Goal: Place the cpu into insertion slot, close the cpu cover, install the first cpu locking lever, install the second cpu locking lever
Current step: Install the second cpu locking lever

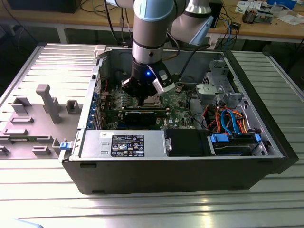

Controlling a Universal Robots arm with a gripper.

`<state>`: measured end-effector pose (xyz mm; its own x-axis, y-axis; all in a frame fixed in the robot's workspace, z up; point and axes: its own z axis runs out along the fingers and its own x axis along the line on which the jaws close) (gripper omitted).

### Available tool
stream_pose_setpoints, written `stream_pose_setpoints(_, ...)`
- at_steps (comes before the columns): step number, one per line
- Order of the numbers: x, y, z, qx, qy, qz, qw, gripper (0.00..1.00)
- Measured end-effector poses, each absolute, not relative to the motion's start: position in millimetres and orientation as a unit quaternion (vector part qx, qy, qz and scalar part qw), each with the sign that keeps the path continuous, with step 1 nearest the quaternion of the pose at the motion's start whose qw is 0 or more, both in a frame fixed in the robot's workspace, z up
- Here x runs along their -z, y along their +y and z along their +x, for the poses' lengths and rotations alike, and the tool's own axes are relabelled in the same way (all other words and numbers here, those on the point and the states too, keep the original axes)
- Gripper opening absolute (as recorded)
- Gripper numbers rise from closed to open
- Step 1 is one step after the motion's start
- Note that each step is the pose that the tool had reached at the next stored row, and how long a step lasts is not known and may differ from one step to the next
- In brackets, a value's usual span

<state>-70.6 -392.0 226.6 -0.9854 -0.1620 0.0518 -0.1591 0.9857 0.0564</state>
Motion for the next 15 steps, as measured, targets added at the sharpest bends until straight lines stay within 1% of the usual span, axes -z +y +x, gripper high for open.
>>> stream_pose_setpoints(7, -225.3, -396.0, -73.4, 0.043, -0.995, 0.084, 0.027, 0.11)
stream_pose_setpoints(15, -223.4, -399.9, -74.2, 0.051, -0.995, 0.080, 0.026, 0.11)
